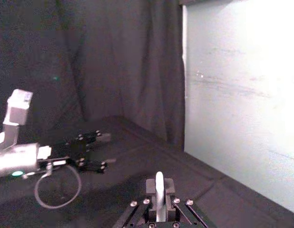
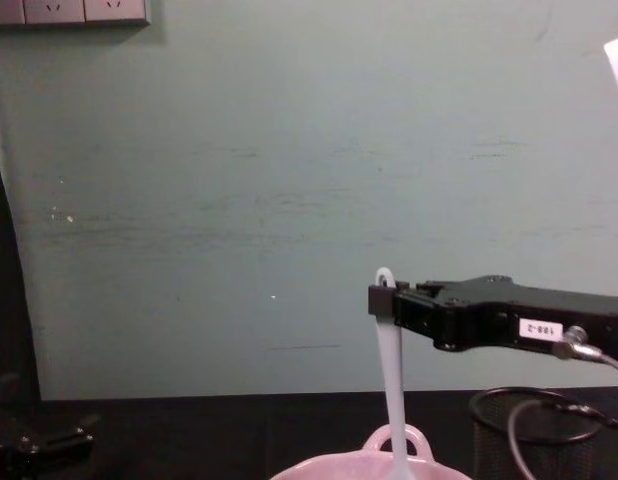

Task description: Use the one hand to pick up the spoon and stir the clear water in the bowl.

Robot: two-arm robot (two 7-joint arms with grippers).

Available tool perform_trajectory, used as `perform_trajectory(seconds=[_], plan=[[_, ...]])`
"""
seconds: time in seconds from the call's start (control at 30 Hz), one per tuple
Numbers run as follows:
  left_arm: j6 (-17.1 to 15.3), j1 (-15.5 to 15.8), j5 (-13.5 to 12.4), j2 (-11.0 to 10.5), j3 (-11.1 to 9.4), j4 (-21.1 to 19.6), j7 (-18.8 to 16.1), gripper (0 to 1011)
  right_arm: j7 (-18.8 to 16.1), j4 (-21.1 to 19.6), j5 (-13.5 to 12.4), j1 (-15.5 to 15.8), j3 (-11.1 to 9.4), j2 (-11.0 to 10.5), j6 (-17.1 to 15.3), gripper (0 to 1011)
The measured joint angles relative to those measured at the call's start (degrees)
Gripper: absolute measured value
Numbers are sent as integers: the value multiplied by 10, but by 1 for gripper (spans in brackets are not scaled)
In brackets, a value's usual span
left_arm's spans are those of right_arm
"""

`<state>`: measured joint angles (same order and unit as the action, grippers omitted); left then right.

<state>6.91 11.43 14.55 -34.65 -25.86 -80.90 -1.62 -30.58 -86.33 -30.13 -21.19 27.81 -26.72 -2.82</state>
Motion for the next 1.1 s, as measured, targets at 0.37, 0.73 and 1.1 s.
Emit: perform_trajectory(seconds=[0.37,0.73,1.1], plan=[[0,0,0,0,0,0,0,1005,2,-50,4,26,14,-5,-7,110],[0,0,0,0,0,0,0,1005,-12,-8,10,-9,38,33,4,110],[0,0,0,0,0,0,0,1005,-9,60,5,-36,23,52,17,110]])
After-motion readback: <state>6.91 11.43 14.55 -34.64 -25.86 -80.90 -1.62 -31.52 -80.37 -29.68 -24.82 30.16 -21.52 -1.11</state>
